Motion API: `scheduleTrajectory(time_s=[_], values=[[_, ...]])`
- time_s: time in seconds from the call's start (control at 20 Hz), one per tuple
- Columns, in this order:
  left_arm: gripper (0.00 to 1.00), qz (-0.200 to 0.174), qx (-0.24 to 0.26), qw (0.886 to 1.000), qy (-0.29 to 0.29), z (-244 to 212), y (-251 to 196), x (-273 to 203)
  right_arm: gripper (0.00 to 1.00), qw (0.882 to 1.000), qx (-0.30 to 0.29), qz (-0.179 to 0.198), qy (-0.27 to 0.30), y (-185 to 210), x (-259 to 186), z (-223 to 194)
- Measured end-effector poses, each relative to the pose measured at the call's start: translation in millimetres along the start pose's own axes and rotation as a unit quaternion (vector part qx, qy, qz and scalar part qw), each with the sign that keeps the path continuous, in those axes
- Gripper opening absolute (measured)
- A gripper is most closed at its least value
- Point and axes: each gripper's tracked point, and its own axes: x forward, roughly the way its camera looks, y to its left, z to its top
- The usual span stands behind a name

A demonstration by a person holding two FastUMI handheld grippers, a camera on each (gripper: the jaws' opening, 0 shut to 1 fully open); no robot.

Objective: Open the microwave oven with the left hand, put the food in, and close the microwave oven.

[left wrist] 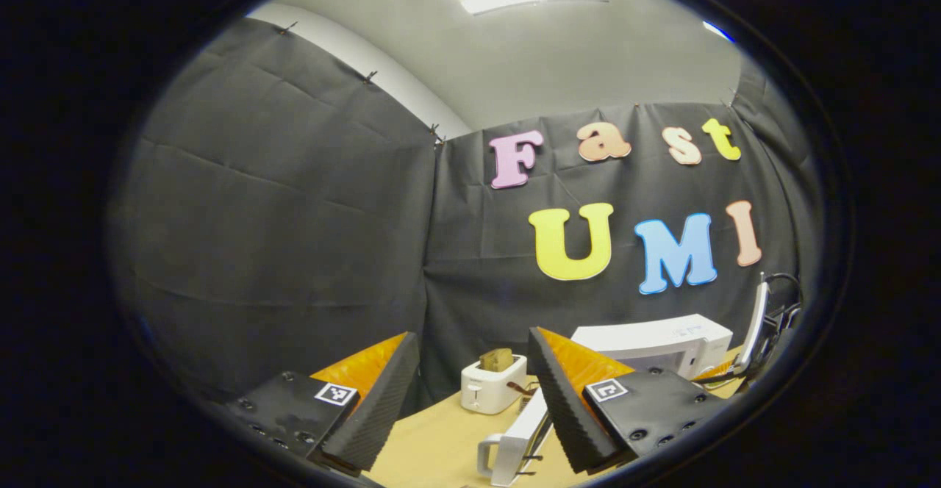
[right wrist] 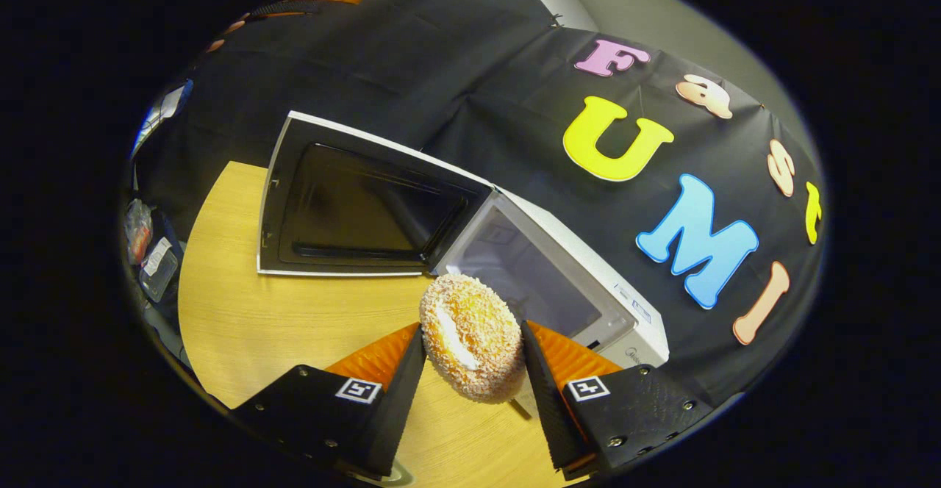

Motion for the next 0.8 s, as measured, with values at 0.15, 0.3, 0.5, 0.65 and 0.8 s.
scheduleTrajectory(time_s=[0.15, 0.3, 0.5, 0.65, 0.8], values=[[0.97, 0.014, 0.006, 1.0, 0.008, -11, 20, 13, 0.77, 1.0, -0.013, -0.007, -0.004, -6, 26, 12], [0.97, 0.026, 0.007, 0.999, 0.019, -23, 36, 25, 0.77, 1.0, -0.01, -0.01, -0.003, -11, 54, 18], [0.97, 0.04, 0.003, 0.999, 0.028, -34, 54, 40, 0.77, 1.0, -0.008, -0.023, 0.009, -23, 88, 13], [0.97, 0.048, 0.01, 0.998, 0.029, -36, 65, 50, 0.77, 0.999, -0.012, -0.038, 0.025, -33, 115, 2], [0.97, 0.059, 0.017, 0.998, 0.033, -40, 78, 60, 0.77, 0.997, -0.02, -0.059, 0.038, -42, 139, -8]])
